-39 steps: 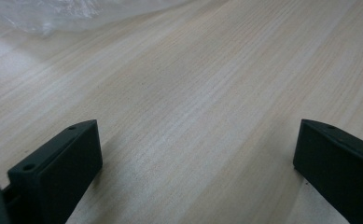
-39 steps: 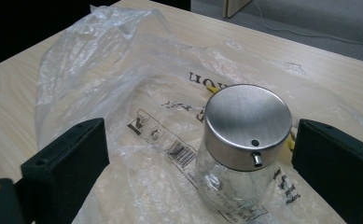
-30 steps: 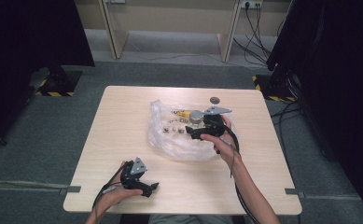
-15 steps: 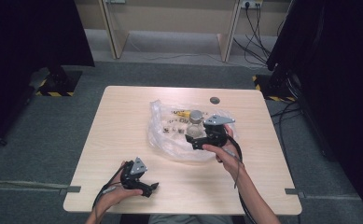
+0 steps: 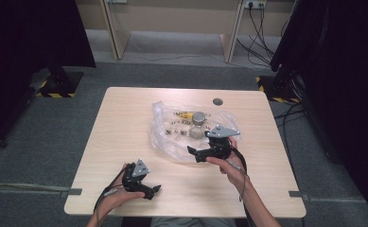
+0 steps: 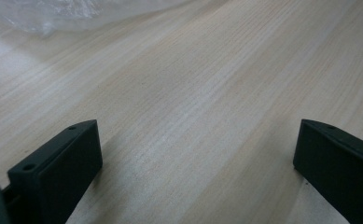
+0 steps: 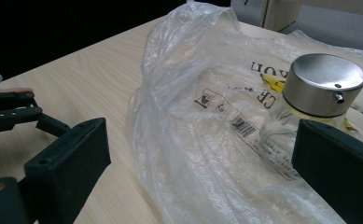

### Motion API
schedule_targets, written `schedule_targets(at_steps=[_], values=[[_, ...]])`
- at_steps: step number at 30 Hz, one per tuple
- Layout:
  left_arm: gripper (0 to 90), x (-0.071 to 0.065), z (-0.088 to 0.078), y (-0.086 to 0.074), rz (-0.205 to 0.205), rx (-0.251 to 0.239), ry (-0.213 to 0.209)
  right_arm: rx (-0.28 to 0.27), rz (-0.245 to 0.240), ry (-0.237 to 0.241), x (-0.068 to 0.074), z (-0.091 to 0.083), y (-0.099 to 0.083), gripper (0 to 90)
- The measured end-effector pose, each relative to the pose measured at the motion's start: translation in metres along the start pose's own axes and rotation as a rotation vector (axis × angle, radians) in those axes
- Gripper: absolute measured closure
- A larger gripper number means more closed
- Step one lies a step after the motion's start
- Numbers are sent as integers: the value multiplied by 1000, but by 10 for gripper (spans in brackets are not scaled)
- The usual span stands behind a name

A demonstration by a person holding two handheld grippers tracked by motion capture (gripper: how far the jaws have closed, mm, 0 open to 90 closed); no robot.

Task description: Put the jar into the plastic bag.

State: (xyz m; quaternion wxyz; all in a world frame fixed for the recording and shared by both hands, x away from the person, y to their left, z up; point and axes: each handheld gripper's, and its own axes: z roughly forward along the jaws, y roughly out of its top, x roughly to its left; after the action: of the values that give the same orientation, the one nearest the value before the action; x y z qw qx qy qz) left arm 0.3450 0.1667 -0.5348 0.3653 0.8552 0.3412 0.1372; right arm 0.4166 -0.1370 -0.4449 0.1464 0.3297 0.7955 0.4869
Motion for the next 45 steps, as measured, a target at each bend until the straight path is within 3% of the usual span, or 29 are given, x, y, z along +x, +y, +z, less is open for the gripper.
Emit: schedule_targets(at_steps=[24, 45], values=[[4, 0, 0, 0, 0, 0, 0, 37, -62, 43, 23, -14, -19, 46], [4, 0, 0, 0, 1, 0, 0, 70, -61, 48, 26, -25, -40, 46]])
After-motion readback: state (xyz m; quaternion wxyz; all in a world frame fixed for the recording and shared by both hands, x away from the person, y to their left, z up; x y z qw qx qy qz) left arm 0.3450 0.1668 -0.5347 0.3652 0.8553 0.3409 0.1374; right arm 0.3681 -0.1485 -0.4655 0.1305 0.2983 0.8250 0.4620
